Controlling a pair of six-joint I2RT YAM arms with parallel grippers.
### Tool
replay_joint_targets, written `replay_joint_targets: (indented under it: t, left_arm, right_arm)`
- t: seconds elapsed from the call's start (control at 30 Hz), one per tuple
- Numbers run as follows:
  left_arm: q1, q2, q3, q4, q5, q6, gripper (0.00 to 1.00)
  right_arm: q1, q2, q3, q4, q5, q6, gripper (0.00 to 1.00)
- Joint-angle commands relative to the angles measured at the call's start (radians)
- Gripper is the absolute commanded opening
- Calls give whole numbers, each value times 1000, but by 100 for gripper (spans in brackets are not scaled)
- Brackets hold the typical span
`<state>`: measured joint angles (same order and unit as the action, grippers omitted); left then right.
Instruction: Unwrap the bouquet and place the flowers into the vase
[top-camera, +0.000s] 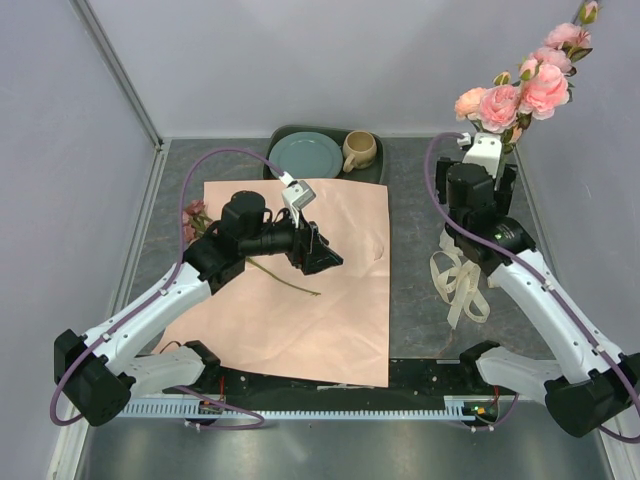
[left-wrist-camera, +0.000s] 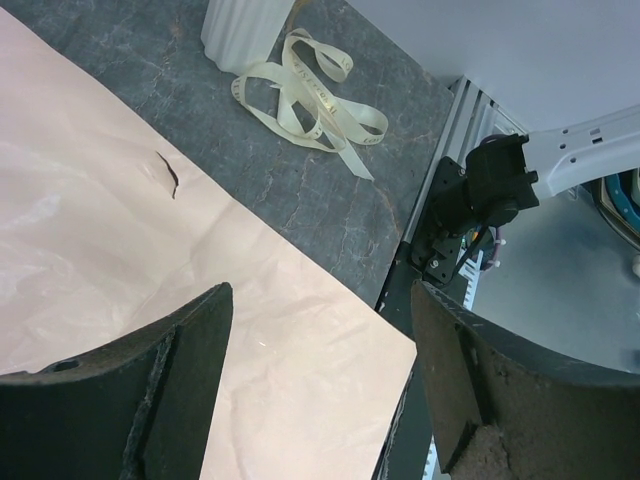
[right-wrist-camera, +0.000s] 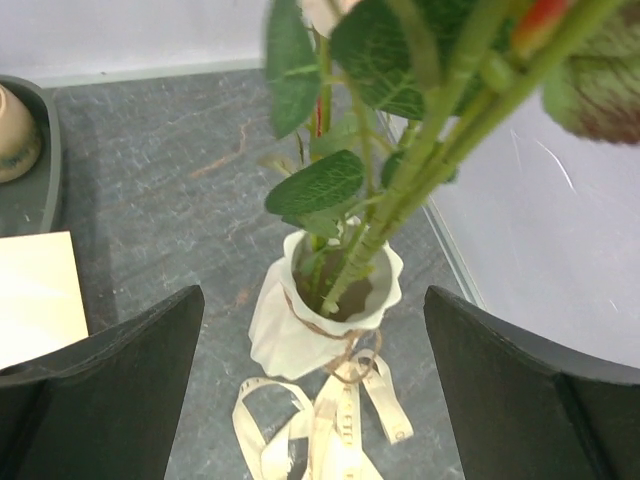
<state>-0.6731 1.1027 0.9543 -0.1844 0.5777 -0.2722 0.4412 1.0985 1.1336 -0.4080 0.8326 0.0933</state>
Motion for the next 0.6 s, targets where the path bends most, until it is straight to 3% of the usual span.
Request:
replay_joint_targets:
  t: [0.0, 0.27, 0.4, 0.57]
  left_arm:
    - [7, 2, 14, 25, 1, -28, 79]
    - [17, 17, 31, -23, -85, -28, 80]
    - [35, 40, 44, -79, -160, -38, 77]
    - [113, 60, 44, -90, -203, -85, 74]
  right_arm:
    - [-4, -18, 87, -211, 16, 98, 98]
    - [-5, -120, 98, -383, -30, 197, 98]
    - [-4, -172, 69, -413, -194, 227, 98]
    - [-2, -213, -40, -365, -564, 234, 98]
